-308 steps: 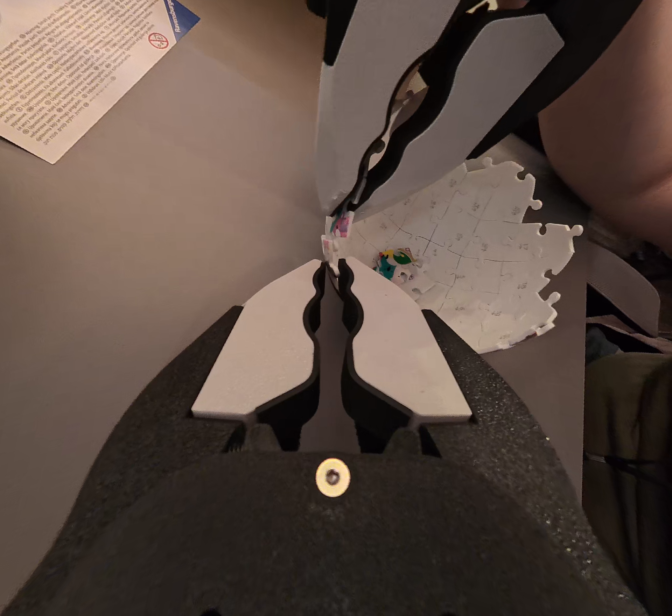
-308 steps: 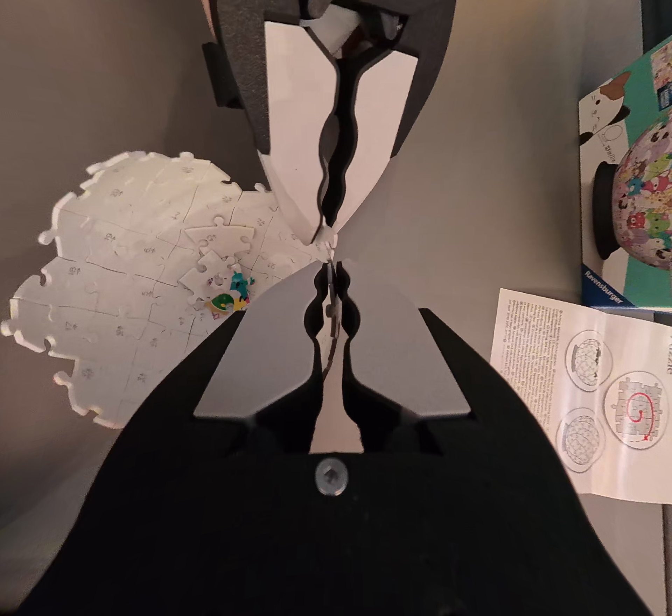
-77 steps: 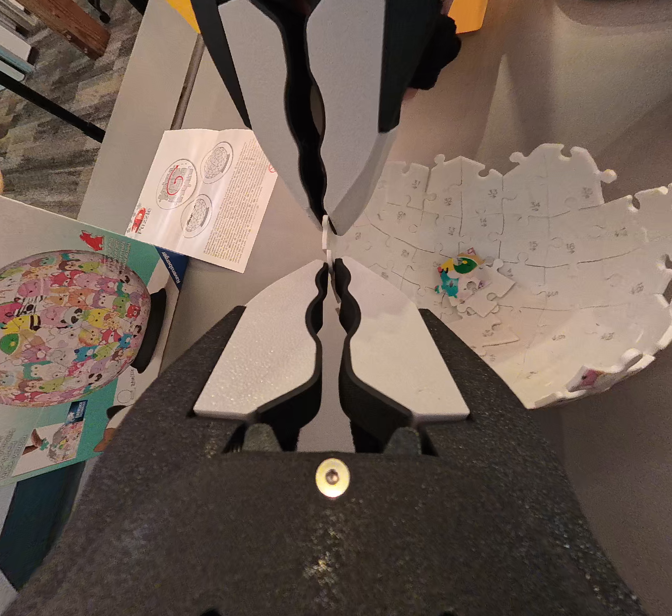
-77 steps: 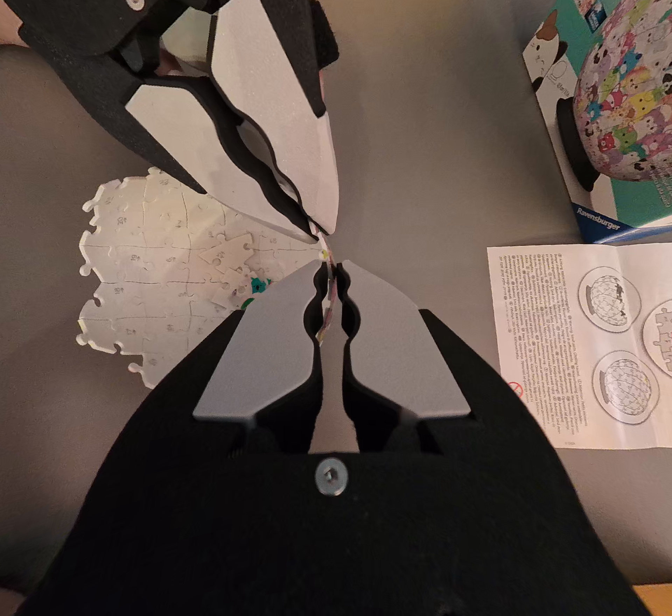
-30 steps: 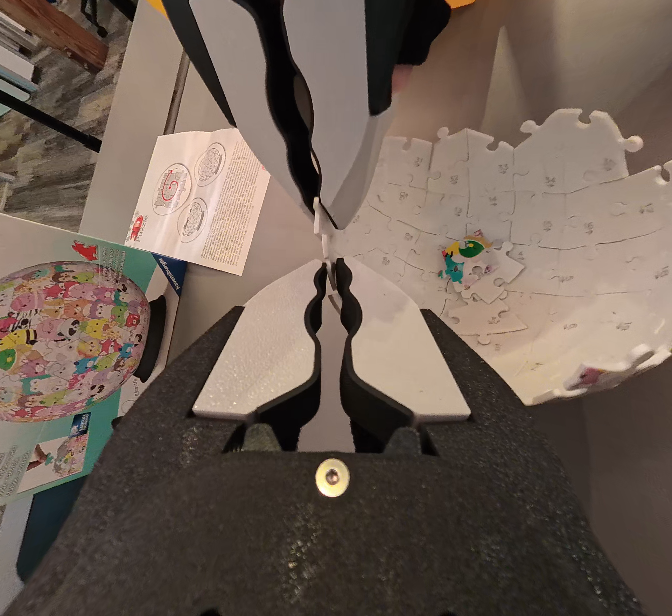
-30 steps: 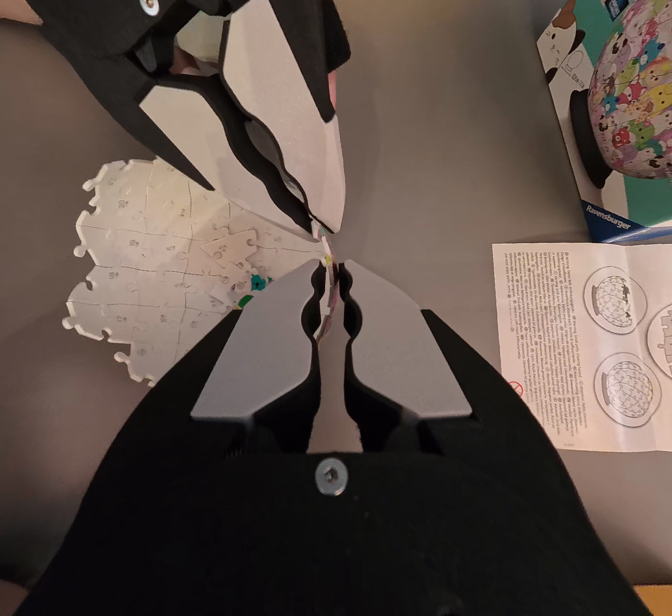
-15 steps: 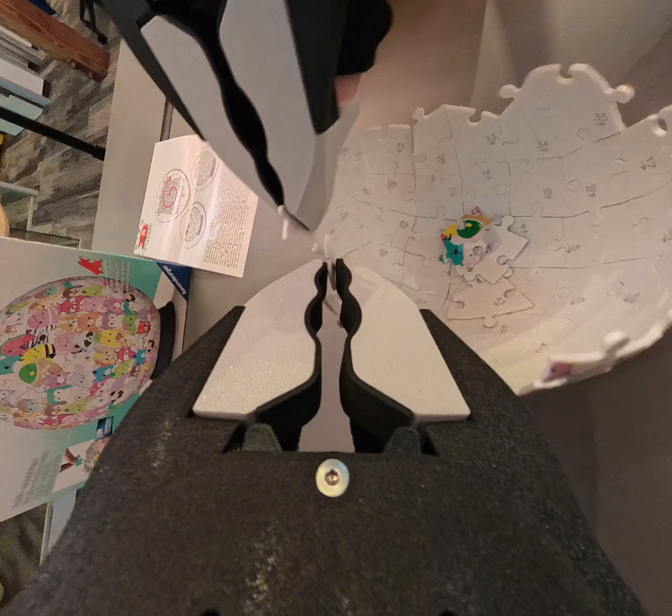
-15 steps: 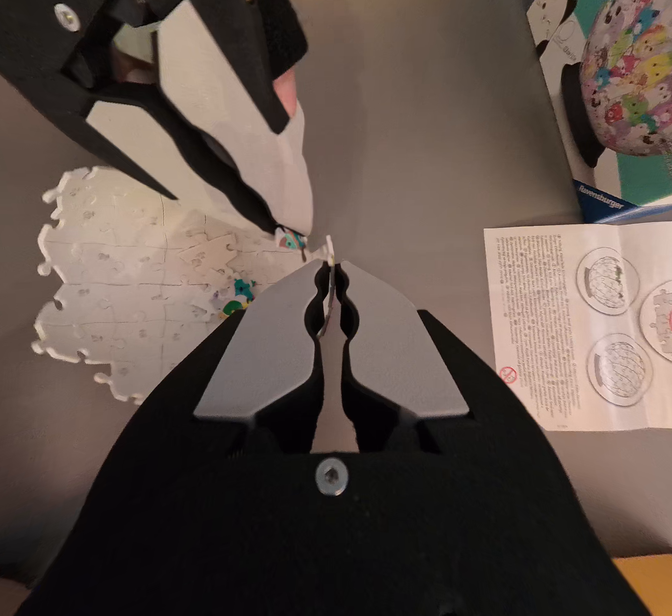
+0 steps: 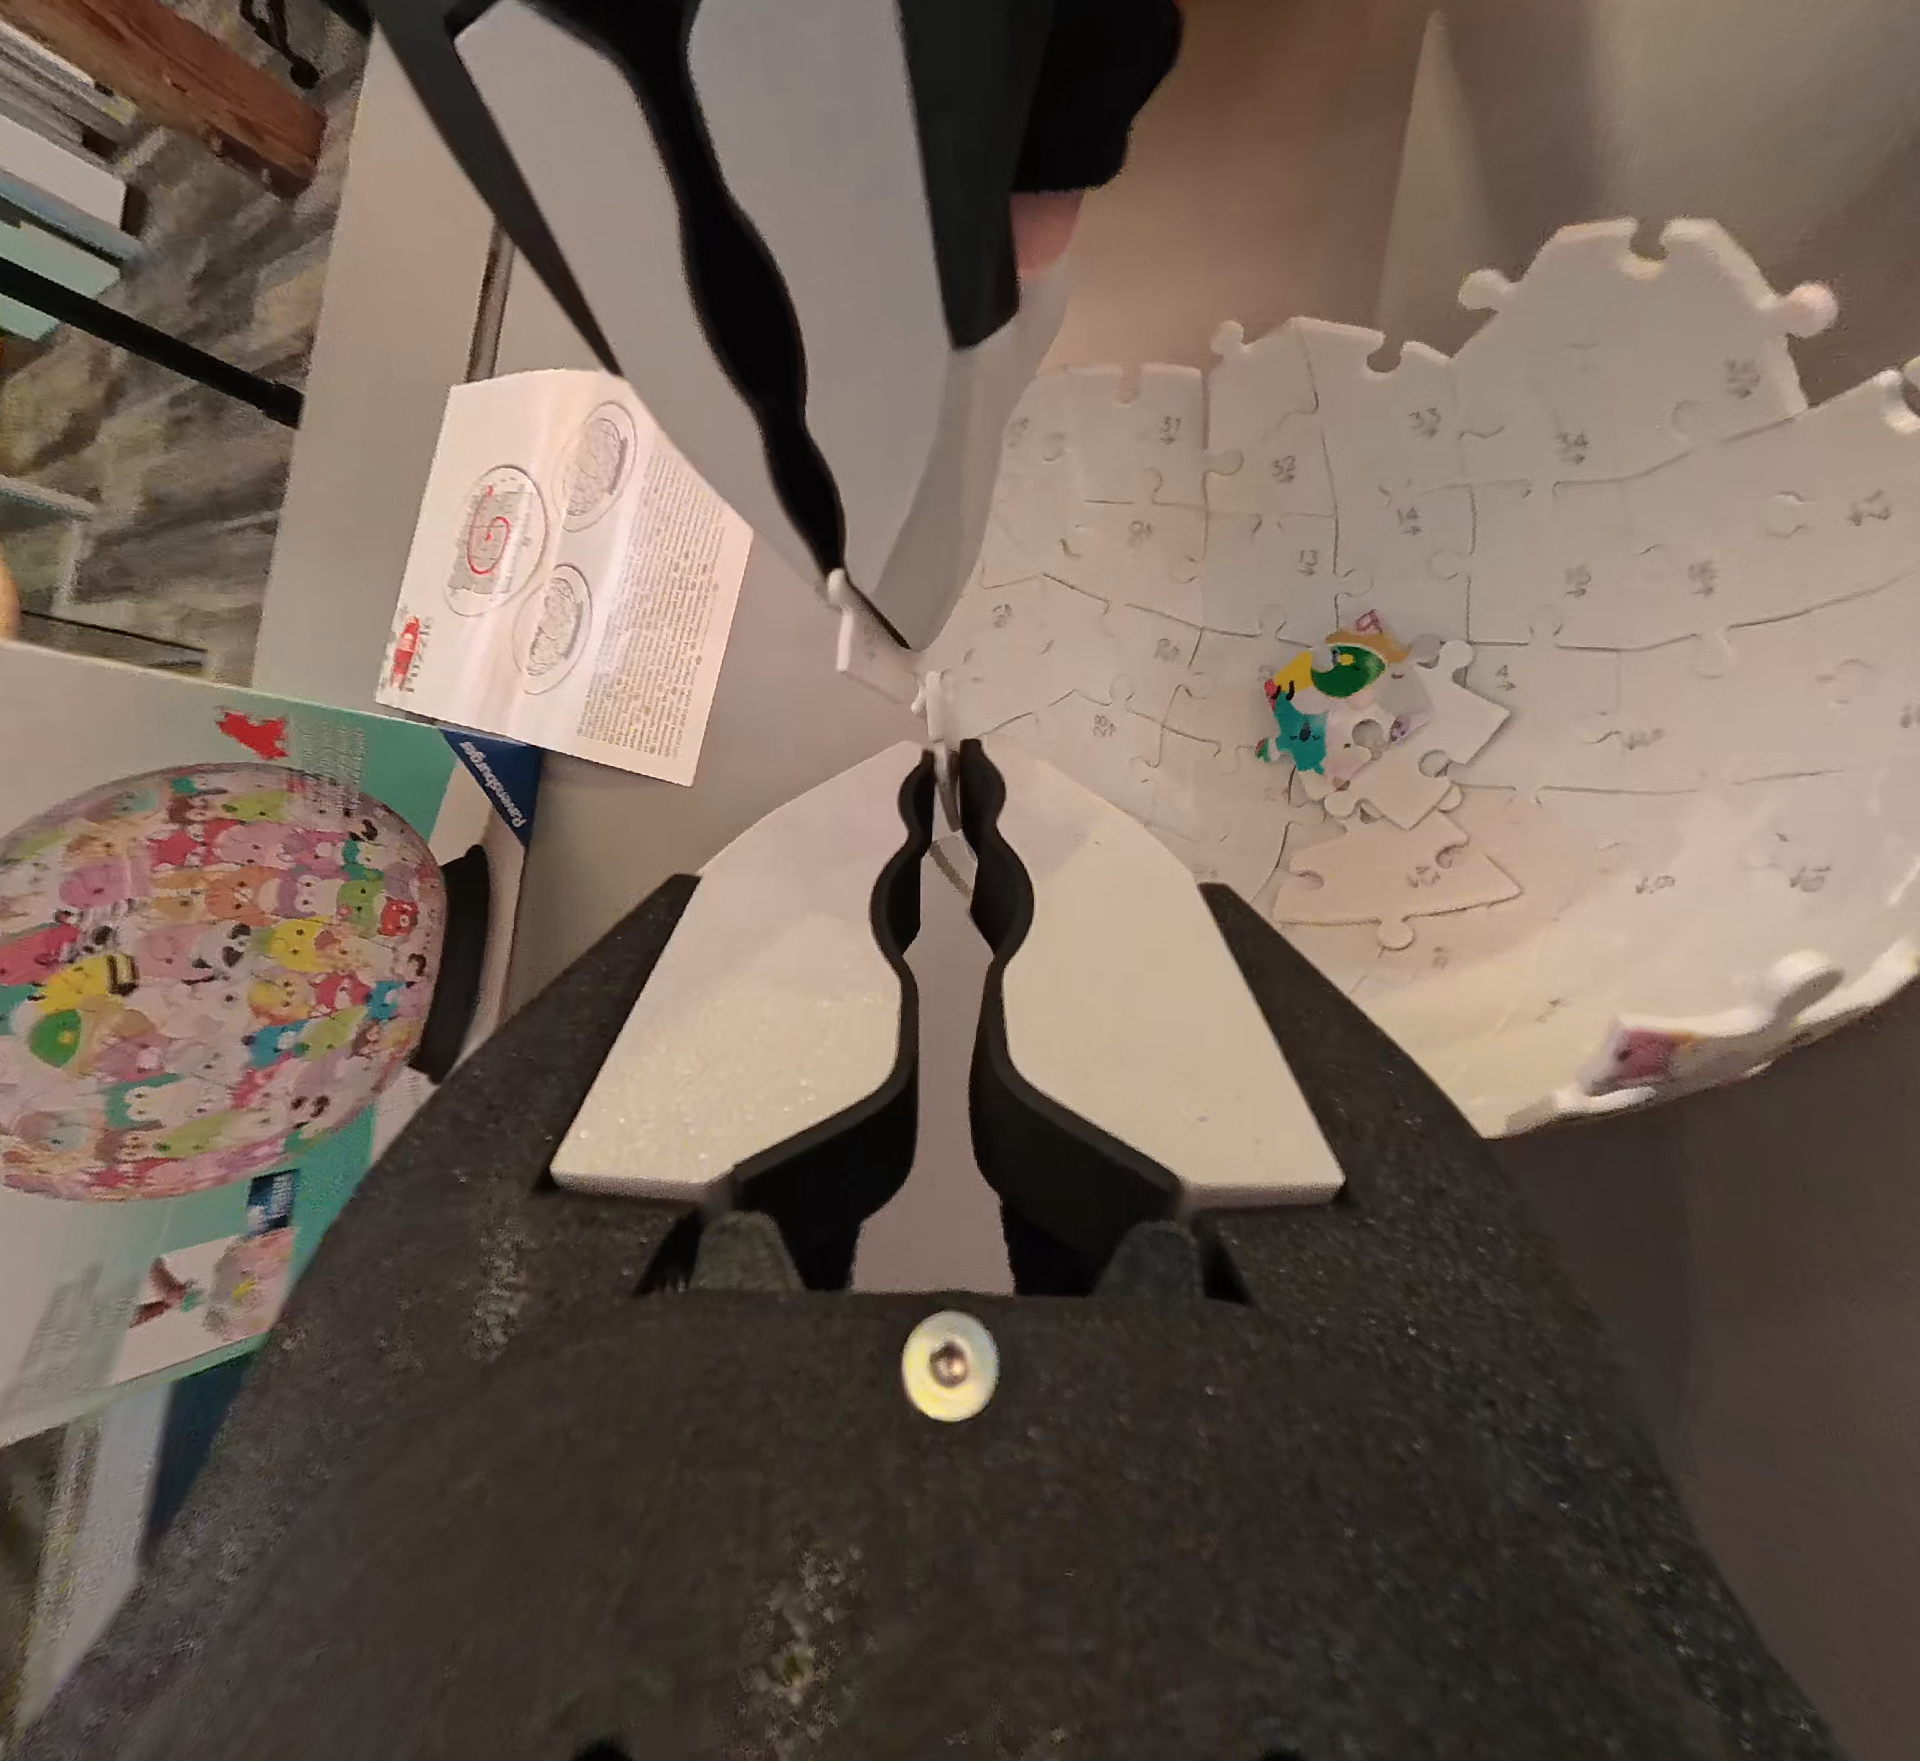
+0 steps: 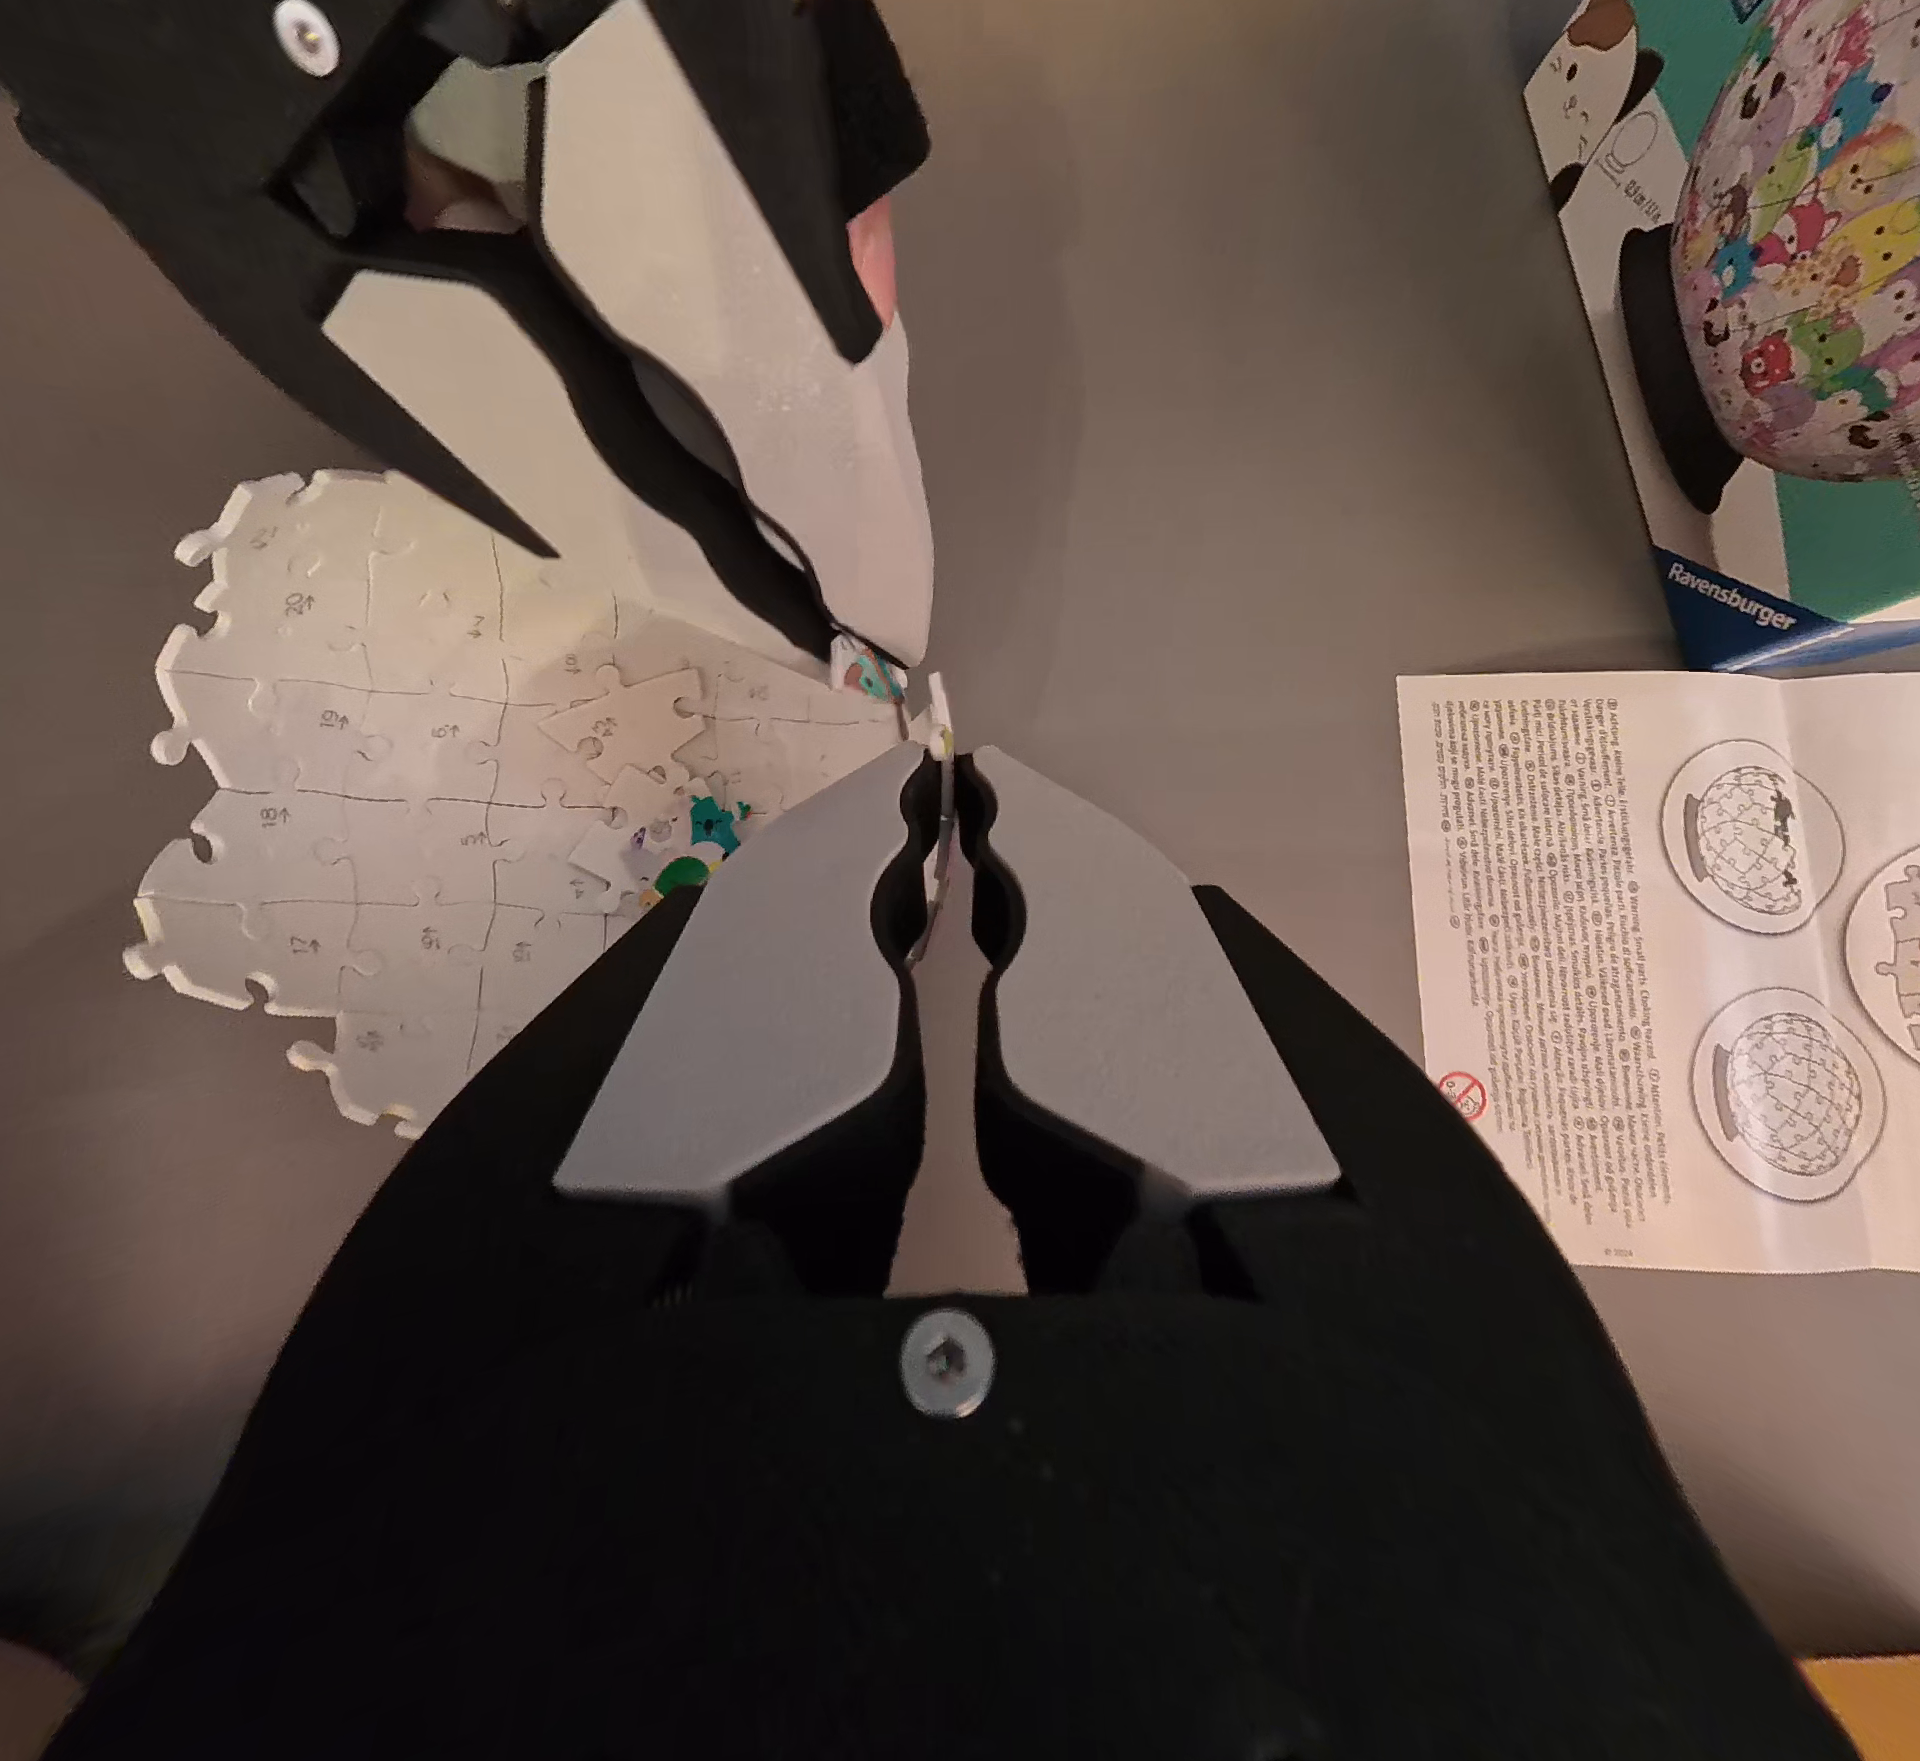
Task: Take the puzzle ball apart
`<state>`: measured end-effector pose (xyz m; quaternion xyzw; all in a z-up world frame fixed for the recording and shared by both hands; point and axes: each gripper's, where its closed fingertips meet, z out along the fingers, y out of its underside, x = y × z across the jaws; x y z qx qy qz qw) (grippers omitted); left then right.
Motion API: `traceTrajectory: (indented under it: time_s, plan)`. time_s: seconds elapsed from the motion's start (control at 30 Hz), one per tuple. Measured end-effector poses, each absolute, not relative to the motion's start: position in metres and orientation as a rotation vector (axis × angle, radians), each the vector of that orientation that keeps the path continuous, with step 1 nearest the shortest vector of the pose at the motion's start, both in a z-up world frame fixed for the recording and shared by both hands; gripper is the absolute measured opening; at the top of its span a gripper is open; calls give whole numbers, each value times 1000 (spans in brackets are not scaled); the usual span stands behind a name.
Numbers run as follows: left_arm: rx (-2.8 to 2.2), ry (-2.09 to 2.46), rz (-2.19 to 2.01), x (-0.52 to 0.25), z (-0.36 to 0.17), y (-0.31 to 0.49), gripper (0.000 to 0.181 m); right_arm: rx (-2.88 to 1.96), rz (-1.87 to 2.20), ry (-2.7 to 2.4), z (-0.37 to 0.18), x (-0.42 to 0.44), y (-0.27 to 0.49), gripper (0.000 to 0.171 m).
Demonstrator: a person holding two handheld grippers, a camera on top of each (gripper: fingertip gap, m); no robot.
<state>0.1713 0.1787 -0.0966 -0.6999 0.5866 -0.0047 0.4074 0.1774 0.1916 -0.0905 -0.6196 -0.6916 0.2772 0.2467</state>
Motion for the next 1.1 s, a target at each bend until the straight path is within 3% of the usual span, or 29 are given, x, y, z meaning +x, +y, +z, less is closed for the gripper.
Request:
traceTrajectory:
  time_s: [0.17, 0.53, 0.73, 1.0, 1.1]
  plan:
    - [-1834, 1397, -170, 171, -93, 179, 3, -1701, 794, -1851, -88, 178, 194, 3]
    - [-1766, 1415, -178, 171, -90, 179, 3, -1778, 894, -1777, -85, 176, 196, 3]
    - [-1803, 1404, -202, 170, -91, 179, 3, -1595, 793, -1872, -86, 175, 191, 4]
    - [-1780, 1444, -165, 169, -92, 177, 4, -1761, 915, -1777, -87, 171, 195, 4]
    - [-1784, 1399, -213, 170, -84, 176, 21, -1740, 904, -1789, -87, 171, 194, 4]
